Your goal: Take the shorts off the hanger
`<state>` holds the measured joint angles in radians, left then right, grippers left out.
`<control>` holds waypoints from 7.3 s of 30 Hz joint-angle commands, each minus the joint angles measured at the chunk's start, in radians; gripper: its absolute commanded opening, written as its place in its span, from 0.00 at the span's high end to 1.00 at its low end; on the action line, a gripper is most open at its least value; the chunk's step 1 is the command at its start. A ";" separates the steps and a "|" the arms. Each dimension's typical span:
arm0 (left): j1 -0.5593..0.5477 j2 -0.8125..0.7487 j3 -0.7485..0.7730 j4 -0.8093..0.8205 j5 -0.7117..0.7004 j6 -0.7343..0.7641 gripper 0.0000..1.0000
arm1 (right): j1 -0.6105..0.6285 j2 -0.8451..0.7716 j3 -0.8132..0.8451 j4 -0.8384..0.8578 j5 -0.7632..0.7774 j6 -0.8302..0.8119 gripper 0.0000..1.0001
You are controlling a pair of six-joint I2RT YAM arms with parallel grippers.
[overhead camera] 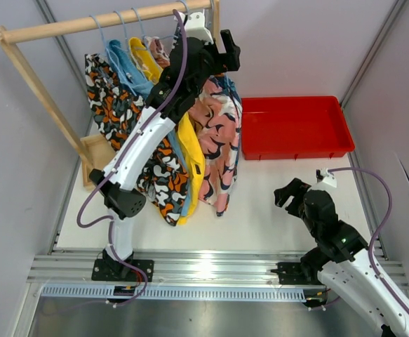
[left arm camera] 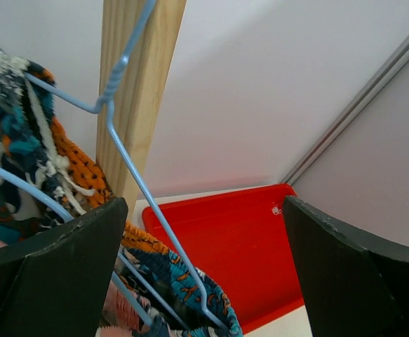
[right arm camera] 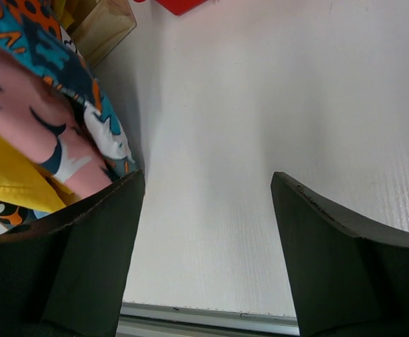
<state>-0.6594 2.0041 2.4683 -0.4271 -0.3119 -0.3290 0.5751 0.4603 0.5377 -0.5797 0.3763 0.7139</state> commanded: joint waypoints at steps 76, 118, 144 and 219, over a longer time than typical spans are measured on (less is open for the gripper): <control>0.078 -0.185 0.061 -0.110 0.327 0.007 1.00 | 0.008 -0.032 -0.039 0.018 0.004 0.022 0.22; -0.003 -1.007 -0.694 -0.452 0.870 -0.268 1.00 | 0.006 0.204 0.531 0.334 -0.445 -0.361 0.00; -0.023 -1.045 -0.580 -0.443 1.034 -0.370 1.00 | 0.032 0.583 0.624 0.874 -0.605 -0.329 0.06; -0.025 -0.979 -0.945 -0.027 0.413 -0.101 1.00 | 0.564 0.416 0.656 0.354 -1.051 -0.399 1.00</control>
<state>-0.6807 0.9989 1.4567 -0.5468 0.1688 -0.5037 1.0653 0.9047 1.1782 -0.1715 -0.5861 0.3676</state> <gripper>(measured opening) 0.034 0.019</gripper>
